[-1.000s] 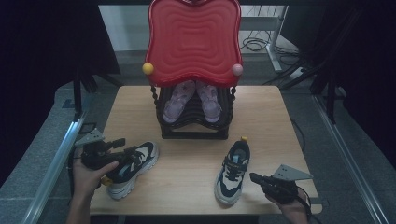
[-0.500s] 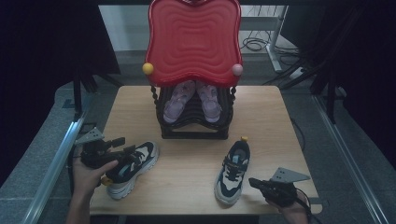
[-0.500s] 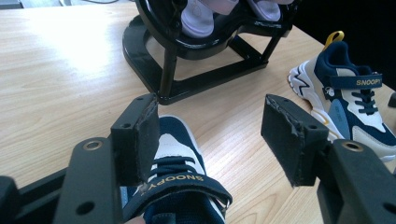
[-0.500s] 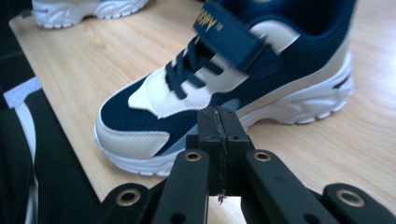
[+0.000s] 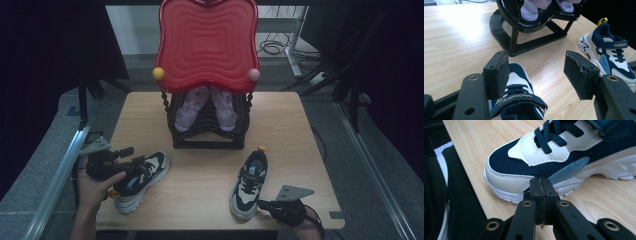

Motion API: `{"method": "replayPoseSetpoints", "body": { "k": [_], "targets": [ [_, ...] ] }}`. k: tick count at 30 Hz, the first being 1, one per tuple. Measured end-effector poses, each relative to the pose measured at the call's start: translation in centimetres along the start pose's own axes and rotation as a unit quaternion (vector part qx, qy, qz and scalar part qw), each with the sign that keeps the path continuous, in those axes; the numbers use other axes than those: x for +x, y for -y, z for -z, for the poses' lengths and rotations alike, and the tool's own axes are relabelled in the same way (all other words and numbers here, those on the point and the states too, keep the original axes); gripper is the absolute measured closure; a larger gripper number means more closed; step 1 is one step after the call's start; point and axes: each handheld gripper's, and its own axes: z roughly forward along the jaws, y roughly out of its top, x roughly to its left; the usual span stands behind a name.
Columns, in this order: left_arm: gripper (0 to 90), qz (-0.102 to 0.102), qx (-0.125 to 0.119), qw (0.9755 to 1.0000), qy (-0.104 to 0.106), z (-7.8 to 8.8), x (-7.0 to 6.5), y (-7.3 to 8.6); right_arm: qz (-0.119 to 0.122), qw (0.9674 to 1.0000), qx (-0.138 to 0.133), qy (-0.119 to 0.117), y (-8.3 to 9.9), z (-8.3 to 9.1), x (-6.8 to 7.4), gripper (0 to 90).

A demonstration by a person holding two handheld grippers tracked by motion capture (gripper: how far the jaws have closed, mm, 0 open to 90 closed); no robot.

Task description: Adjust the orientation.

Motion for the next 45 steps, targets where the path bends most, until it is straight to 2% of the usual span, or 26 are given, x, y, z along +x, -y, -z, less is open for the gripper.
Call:
{"method": "replayPoseSetpoints", "body": {
  "k": [5, 13, 25, 35, 45],
  "targets": [
    [37.7, -0.002, 0.002, 1.0000, 0.002, 0.0, -0.1, 0.0, 0.004, 1.0000, 0.001, -0.008, -0.3, -0.3, 0.2, 89.8],
    [37.9, -0.002, -0.006, 1.0000, -0.002, 0.2, 0.0, -0.1, 0.008, 1.0000, 0.003, 0.004, -0.8, -1.0, 1.0, 89.8],
    [37.6, -0.004, 0.003, 1.0000, -0.002, 0.0, 0.0, 0.0, 0.018, 0.9998, 0.005, 0.008, -1.8, -2.4, 1.9, 89.8],
    [37.8, -0.006, -0.007, 1.0000, 0.000, 0.2, -0.3, -0.1, 0.020, 0.9996, 0.003, 0.019, -3.4, -4.6, 3.0, 89.7],
    [37.8, -0.004, -0.004, 1.0000, 0.000, 0.2, -0.1, 0.0, 0.008, 0.9991, -0.016, 0.039, -4.3, -6.7, 3.9, 89.7]
  ]
}}
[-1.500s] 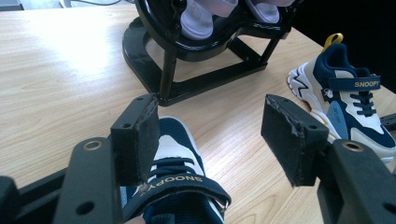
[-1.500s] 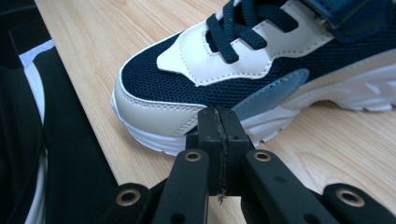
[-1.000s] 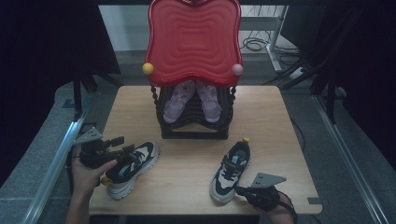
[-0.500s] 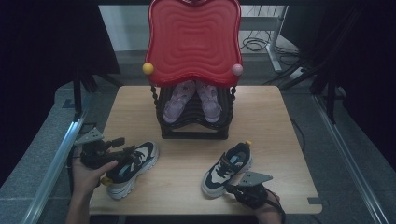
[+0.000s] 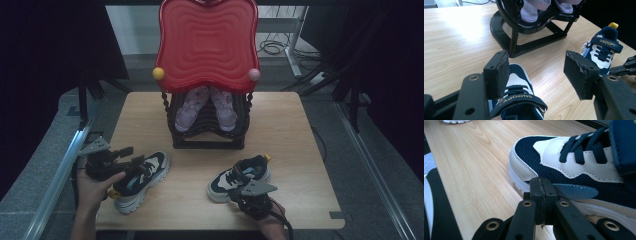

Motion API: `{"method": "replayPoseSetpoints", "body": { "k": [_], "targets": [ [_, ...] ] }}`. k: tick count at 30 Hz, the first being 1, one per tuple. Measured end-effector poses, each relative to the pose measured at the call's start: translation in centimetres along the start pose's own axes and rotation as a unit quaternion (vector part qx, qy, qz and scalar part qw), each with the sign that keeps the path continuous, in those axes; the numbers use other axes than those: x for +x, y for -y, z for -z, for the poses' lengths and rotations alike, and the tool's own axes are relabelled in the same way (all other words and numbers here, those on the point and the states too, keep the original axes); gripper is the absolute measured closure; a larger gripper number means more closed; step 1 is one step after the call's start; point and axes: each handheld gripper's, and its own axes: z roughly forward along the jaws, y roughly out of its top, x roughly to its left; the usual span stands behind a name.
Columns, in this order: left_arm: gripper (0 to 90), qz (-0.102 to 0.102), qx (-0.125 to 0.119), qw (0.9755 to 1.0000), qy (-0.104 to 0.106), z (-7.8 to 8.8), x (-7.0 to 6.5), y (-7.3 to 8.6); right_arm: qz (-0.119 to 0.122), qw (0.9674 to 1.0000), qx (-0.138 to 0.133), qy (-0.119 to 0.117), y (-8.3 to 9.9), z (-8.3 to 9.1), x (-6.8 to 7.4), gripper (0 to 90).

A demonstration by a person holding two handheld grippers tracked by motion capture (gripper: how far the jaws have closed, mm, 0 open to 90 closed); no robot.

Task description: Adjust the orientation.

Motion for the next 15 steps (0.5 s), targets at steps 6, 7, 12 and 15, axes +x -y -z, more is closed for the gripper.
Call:
{"method": "replayPoseSetpoints", "body": {
  "k": [6, 7, 12, 15],
  "targets": [
    [37.8, 0.001, 0.000, 1.0000, 0.000, 0.1, 0.1, 0.0, 0.002, 1.0000, -0.001, 0.001, -0.4, -0.7, 0.2, 89.7],
    [37.8, 0.001, -0.002, 1.0000, -0.001, 0.1, 0.1, 0.0, 0.000, 1.0000, -0.001, 0.000, -0.6, -1.0, 0.3, 89.7],
    [37.8, 0.002, -0.003, 1.0000, -0.001, 0.3, 0.1, 0.0, -0.002, 1.0000, -0.003, 0.003, -0.8, -1.4, 0.4, 89.7],
    [37.8, 0.001, -0.001, 1.0000, -0.001, 0.2, 0.2, 0.0, -0.002, 1.0000, -0.001, 0.004, -1.1, -1.9, 0.5, 89.7]
  ]
}}
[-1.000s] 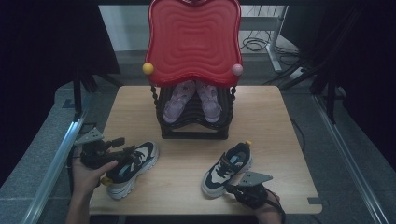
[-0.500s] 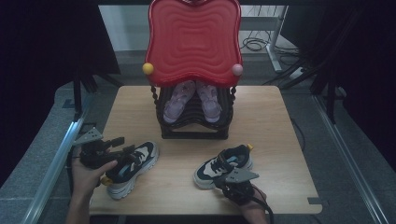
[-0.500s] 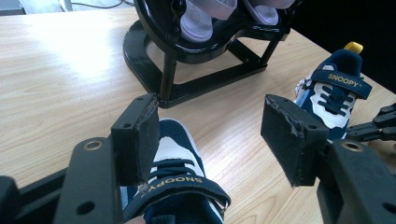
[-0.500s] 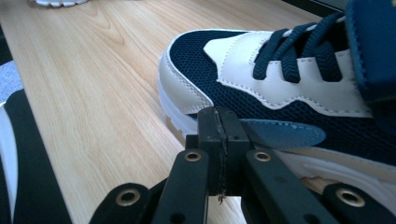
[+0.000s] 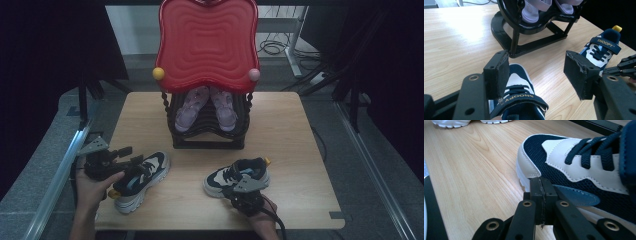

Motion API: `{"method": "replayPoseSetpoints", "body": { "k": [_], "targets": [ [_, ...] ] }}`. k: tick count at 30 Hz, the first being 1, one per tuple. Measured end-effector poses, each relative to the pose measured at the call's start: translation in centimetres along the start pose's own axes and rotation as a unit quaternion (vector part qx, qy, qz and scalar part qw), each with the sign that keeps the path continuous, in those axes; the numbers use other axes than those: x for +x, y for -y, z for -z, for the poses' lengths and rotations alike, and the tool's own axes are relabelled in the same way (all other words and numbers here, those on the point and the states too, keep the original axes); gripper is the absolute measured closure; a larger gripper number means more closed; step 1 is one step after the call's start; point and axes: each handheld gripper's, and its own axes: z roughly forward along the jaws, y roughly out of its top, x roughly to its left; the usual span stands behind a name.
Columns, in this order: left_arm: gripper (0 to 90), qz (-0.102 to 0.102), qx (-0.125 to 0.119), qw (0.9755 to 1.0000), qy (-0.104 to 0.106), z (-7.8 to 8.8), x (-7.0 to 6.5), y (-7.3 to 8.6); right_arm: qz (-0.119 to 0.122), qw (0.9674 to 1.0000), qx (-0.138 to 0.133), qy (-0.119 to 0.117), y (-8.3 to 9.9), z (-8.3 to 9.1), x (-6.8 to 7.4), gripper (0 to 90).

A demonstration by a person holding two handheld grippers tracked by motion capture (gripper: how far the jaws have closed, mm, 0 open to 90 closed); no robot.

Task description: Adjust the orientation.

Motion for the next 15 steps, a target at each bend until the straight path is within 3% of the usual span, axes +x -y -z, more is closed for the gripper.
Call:
{"method": "replayPoseSetpoints", "body": {
  "k": [15],
  "targets": [
    [37.8, 0.000, 0.001, 1.0000, -0.001, 0.0, 0.1, 0.0, 0.011, 0.9999, 0.004, 0.008, -1.7, -2.3, 0.5, 89.7]
  ]
}}
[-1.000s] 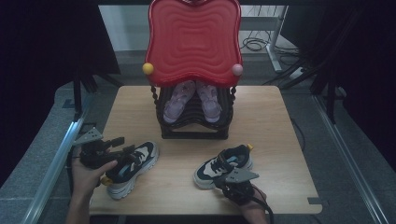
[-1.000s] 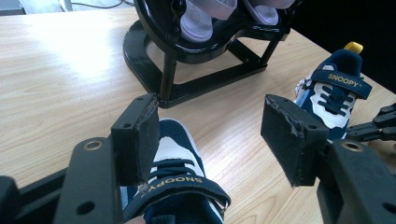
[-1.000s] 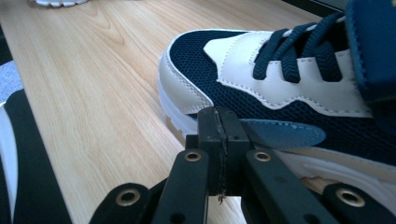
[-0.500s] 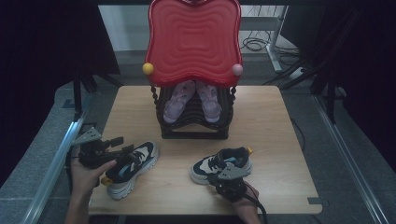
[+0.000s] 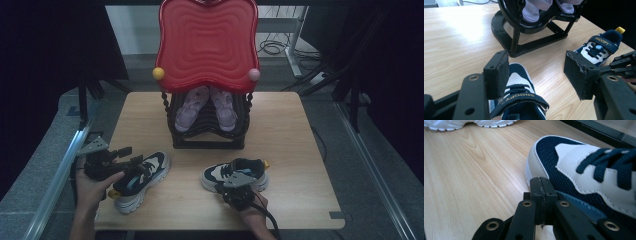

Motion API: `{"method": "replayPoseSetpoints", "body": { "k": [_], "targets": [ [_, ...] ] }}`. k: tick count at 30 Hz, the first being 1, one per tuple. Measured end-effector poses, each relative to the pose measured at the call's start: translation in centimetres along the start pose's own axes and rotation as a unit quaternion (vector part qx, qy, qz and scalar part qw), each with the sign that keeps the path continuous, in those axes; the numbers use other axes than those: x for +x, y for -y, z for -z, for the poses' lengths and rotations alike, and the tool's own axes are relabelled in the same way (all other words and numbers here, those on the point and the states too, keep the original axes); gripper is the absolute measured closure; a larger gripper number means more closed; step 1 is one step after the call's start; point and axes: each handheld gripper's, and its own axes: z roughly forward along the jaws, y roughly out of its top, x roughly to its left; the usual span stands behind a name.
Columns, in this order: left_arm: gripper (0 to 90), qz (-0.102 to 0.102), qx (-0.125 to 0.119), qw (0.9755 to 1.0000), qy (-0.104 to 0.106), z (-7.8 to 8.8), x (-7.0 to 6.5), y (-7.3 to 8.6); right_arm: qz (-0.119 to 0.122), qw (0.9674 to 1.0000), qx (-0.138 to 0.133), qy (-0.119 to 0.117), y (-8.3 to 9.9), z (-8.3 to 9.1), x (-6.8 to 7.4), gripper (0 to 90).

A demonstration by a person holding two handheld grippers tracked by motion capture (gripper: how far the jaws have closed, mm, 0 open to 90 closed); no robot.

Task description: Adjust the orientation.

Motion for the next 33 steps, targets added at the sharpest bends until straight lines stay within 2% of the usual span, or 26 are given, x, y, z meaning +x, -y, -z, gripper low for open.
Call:
{"method": "replayPoseSetpoints", "body": {
  "k": [11, 14, 18, 20, 24, 27, 30, 33],
  "targets": [
    [37.7, -0.002, 0.000, 1.0000, 0.000, 0.1, -0.1, 0.0, 0.012, 0.9999, 0.004, -0.005, -0.7, -1.2, 0.6, 89.7],
    [37.8, -0.001, -0.001, 1.0000, -0.001, 0.2, -0.1, 0.0, -0.004, 0.9991, -0.020, -0.038, -1.1, -0.4, 0.4, 89.7],
    [37.7, -0.002, -0.002, 1.0000, -0.001, 0.3, -0.1, -0.1, -0.003, 0.9981, -0.047, -0.040, -1.9, 1.4, 0.1, 89.7],
    [37.6, -0.003, -0.002, 1.0000, -0.001, 0.2, -0.2, -0.1, -0.005, 0.9978, -0.051, -0.041, -2.1, 1.8, -0.1, 89.7],
    [37.7, -0.003, 0.002, 1.0000, -0.002, 0.0, -0.1, 0.0, -0.009, 0.9967, -0.077, -0.025, -3.0, 3.6, -1.3, 89.6],
    [37.7, -0.003, 0.005, 1.0000, -0.001, -0.1, -0.1, 0.0, -0.027, 0.9934, -0.105, -0.038, -3.9, 4.9, -2.6, 89.6],
    [37.6, -0.005, 0.006, 1.0000, 0.001, -0.1, -0.3, -0.1, -0.028, 0.9914, -0.124, -0.031, -4.9, 6.2, -4.0, 89.5],
    [37.7, -0.002, -0.002, 1.0000, -0.003, 0.0, -0.4, -0.1, -0.045, 0.9886, -0.135, -0.049, -5.5, 7.3, -5.6, 89.6]
  ]
}}
